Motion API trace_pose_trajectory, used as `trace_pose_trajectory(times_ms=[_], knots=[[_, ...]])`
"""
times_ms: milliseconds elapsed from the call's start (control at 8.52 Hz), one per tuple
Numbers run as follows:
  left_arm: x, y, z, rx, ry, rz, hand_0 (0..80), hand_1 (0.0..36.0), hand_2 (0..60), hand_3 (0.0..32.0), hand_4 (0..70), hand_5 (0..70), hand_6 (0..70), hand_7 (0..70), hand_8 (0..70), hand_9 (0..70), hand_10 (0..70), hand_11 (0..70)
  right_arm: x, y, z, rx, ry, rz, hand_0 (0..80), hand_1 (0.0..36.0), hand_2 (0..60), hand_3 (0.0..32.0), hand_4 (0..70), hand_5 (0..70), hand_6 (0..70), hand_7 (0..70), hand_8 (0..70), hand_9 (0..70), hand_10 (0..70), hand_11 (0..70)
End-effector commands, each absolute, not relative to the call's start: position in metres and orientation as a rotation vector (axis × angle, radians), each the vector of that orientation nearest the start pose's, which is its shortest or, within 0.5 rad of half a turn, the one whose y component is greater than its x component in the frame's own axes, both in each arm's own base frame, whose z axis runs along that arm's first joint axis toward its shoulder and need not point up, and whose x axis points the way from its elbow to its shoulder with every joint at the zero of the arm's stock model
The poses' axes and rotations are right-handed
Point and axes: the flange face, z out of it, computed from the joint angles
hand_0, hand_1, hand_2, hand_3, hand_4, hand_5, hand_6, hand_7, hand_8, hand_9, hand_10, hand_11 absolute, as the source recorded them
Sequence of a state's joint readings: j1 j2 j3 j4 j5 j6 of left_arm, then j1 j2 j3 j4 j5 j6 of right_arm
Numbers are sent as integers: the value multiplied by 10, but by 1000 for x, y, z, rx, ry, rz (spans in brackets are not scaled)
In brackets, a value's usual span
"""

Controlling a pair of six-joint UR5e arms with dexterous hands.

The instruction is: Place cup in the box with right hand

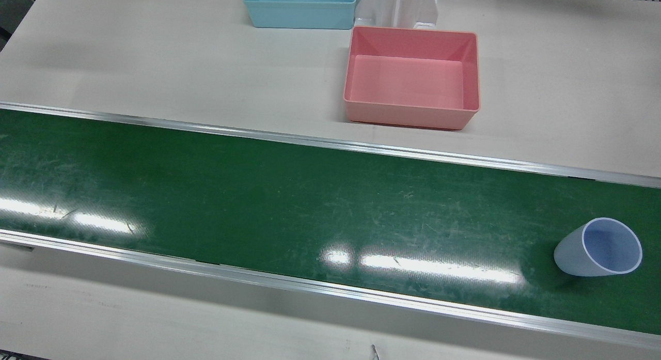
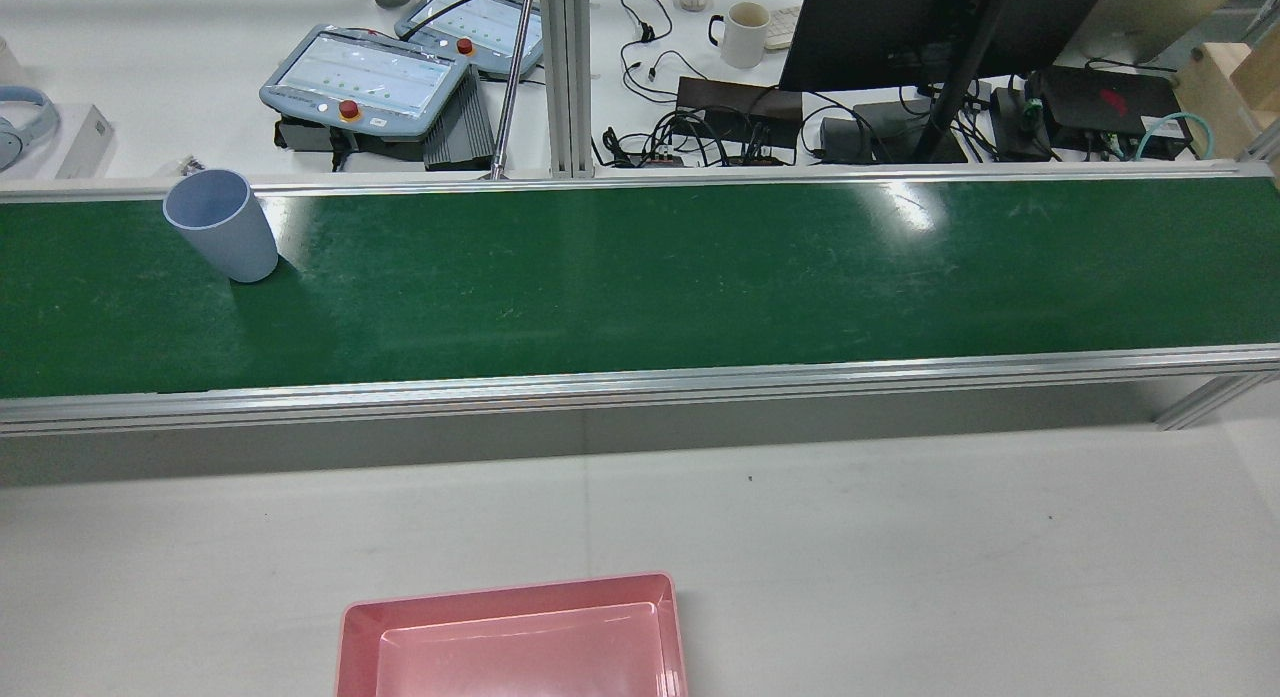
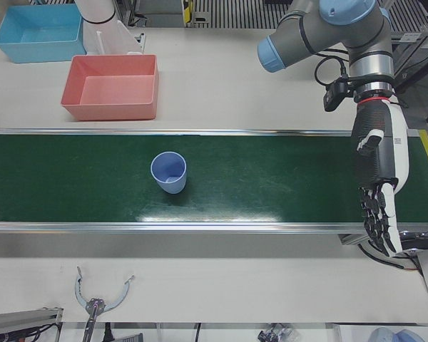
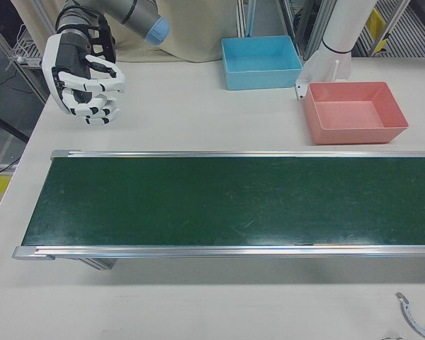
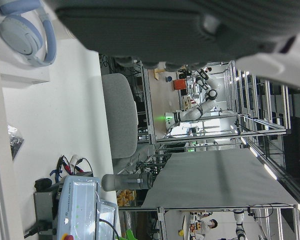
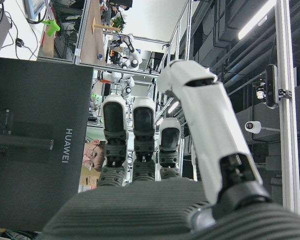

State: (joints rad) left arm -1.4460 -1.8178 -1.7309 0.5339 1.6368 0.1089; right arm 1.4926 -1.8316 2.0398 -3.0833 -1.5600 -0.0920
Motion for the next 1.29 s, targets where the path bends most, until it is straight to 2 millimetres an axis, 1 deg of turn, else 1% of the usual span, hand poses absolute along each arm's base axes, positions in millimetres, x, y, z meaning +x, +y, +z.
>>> trace_pose_trajectory(times_ms=[0, 352, 704, 822, 939, 1174], knots=[[-57, -562, 532, -89, 1937, -2186, 0, 0, 0, 0, 0, 0, 0, 0, 0, 0, 0, 0, 103, -406, 562, -28, 2575, -1960, 800, 360, 355, 0, 319, 211, 224, 700, 444, 564, 340, 513], [-57, -561, 531, -89, 1939, -2184, 0, 0, 0, 0, 0, 0, 0, 0, 0, 0, 0, 0, 103, -406, 563, -27, 2575, -1962, 800, 360, 347, 0, 314, 211, 224, 700, 443, 563, 341, 514], [-57, -561, 532, -91, 1937, -2185, 0, 0, 0, 0, 0, 0, 0, 0, 0, 0, 0, 0, 103, -406, 563, -28, 2574, -1962, 800, 360, 343, 0, 321, 213, 228, 700, 451, 575, 357, 534], [-58, -562, 531, -88, 1941, -2184, 0, 0, 0, 0, 0, 0, 0, 0, 0, 0, 0, 0, 103, -406, 563, -28, 2574, -1962, 800, 360, 342, 0, 296, 213, 223, 700, 446, 566, 348, 524], [-58, -562, 531, -88, 1941, -2184, 0, 0, 0, 0, 0, 0, 0, 0, 0, 0, 0, 0, 103, -406, 563, -28, 2574, -1962, 800, 360, 346, 0, 292, 213, 223, 700, 447, 567, 348, 524], [-57, -561, 531, -89, 1938, -2183, 0, 0, 0, 0, 0, 0, 0, 0, 0, 0, 0, 0, 103, -406, 563, -28, 2574, -1962, 800, 360, 346, 0, 309, 213, 227, 700, 450, 573, 353, 530]])
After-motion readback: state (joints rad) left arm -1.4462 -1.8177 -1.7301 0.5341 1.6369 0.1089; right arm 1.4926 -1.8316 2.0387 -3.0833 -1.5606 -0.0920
